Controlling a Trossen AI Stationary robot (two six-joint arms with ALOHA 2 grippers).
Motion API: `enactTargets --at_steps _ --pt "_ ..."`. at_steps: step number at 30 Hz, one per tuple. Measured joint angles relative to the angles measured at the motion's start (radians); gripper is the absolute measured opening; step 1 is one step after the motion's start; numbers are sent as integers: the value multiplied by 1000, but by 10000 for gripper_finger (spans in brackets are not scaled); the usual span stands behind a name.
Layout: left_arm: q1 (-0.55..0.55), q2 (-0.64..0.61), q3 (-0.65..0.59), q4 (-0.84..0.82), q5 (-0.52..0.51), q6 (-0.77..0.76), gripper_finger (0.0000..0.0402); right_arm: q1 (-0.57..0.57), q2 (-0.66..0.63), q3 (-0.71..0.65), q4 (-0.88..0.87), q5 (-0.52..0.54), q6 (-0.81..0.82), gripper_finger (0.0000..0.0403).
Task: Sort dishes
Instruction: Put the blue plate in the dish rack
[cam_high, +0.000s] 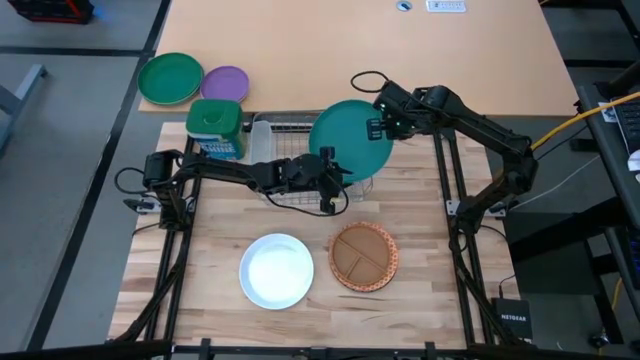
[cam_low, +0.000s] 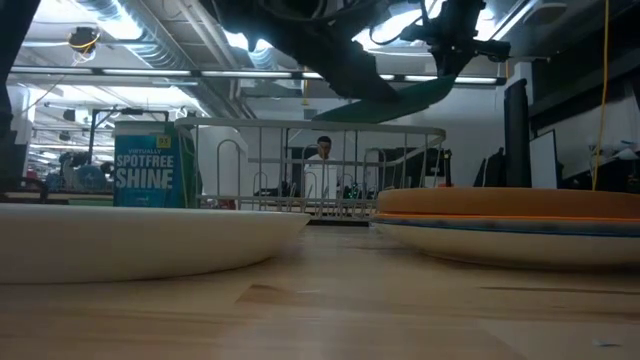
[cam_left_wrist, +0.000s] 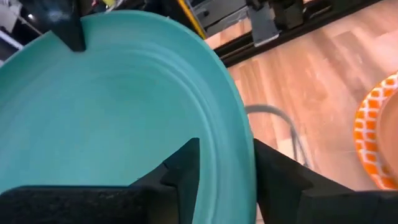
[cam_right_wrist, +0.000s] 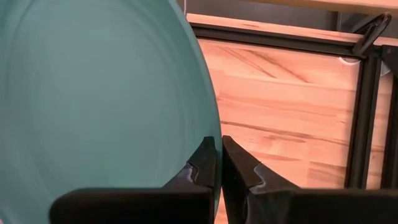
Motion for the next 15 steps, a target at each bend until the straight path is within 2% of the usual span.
enactTargets --at_steps 11,15 --pt "8 0 0 -19 -13 15 14 -1 -1 0 56 -25 -10 8" --pt "8 0 0 -18 -22 20 7 -2 -1 0 66 -29 -16 8"
